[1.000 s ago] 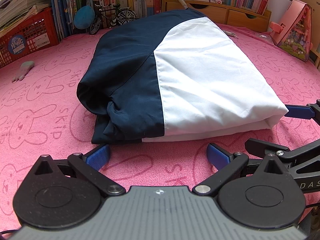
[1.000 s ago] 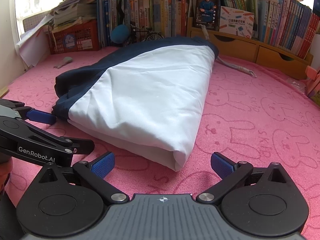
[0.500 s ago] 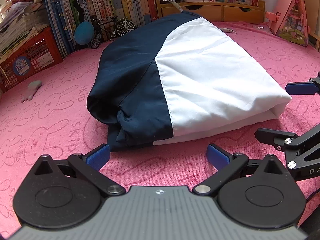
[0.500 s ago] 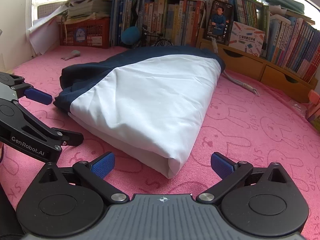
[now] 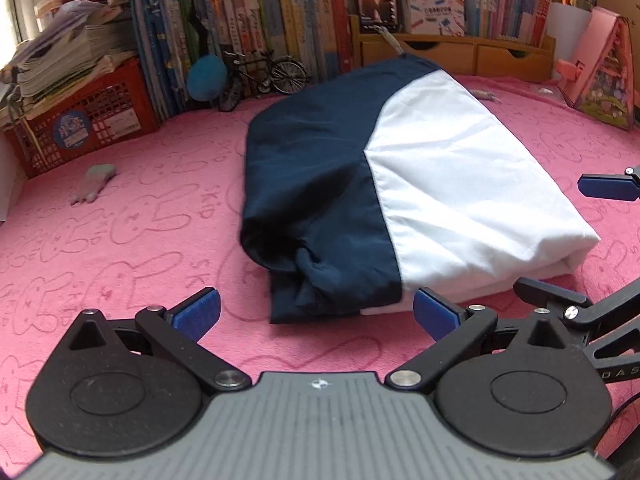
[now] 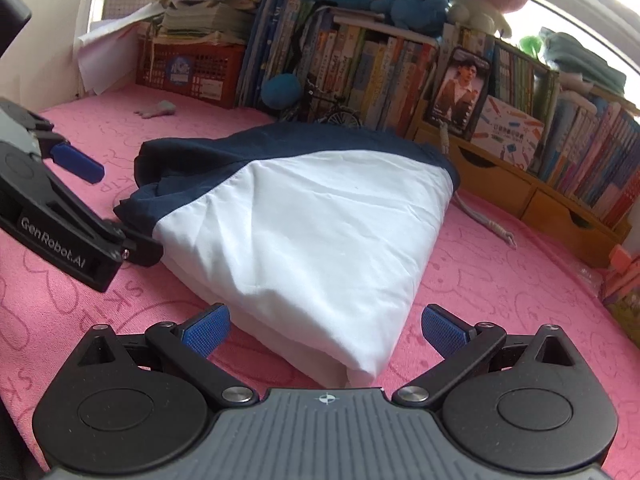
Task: Fold clothes
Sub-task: 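Approach the folded navy-and-white jacket with both grippers open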
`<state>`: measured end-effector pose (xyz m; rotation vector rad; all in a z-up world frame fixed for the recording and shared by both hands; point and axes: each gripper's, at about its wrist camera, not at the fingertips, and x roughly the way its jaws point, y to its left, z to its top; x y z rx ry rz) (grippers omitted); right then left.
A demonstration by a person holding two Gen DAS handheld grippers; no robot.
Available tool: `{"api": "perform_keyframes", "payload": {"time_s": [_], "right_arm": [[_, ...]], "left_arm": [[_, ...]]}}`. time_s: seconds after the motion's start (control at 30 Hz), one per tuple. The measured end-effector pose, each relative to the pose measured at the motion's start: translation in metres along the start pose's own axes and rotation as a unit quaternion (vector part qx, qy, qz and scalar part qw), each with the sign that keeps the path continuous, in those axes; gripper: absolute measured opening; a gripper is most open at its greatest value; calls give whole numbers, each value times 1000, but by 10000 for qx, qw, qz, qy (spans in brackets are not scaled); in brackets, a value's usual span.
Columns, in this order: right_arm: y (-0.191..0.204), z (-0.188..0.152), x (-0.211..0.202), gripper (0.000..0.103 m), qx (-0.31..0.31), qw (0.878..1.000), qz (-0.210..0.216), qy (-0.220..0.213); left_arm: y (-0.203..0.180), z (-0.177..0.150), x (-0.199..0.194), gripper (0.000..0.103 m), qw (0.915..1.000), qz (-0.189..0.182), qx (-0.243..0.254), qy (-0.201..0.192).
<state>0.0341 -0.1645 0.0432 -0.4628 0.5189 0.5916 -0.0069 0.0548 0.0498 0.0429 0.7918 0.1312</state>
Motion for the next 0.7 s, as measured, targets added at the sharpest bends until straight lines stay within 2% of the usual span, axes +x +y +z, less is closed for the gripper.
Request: {"api": "perform_keyframes", "payload": {"time_s": [0.1, 0.17, 0.2, 0.23, 0.3, 0.4, 0.47, 0.5, 0.53, 0.57, 0.63, 0.67, 0.7], "right_arm": [[17, 19, 14, 103, -479, 9985, 73, -236], [30, 31, 25, 96, -706, 9966, 36, -426], [33, 38, 31, 86, -797, 9957, -150, -446], [29, 42, 35, 68, -697, 9953, -466, -478], [21, 52, 43, 52, -489, 9914, -1091, -540], [-40, 51, 44, 47, 600, 9840, -1649, -298], [-69, 38, 29, 48, 843, 9843, -1525, -264], [-73, 33, 21, 56, 733, 9862, -1449, -315], [-74, 28, 14, 72, 539, 9864, -1527, -276], [-74, 22, 9, 79, 300, 9859, -1631, -236], [-82, 5, 5, 102, -79, 9834, -1803, -169], [-89, -5, 4, 103, -221, 9818, -1881, -111], [-102, -16, 5, 103, -202, 9865, -1621, -88]], "left_arm": [[23, 2, -5, 103, 9993, 207, -292, -127], [38, 2, -4, 103, 9982, 319, -495, -122], [46, 1, -4, 103, 9975, 370, -590, -113], [52, 0, -2, 103, 9969, 392, -676, -84], [61, -2, 1, 103, 9958, 385, -836, 5], [69, -5, 7, 103, 9937, 207, -1095, 81], [70, -6, 10, 103, 9928, 66, -1192, 32], [70, -6, 13, 103, 9925, 25, -1219, 8], [70, -5, 16, 103, 9925, 15, -1222, -27], [72, -4, 18, 103, 9923, 59, -1229, -107], [78, -2, 21, 103, 9913, 220, -1261, -320], [82, 0, 23, 103, 9904, 309, -1282, -418], [87, 2, 27, 103, 9904, 383, -1242, -466]]}}
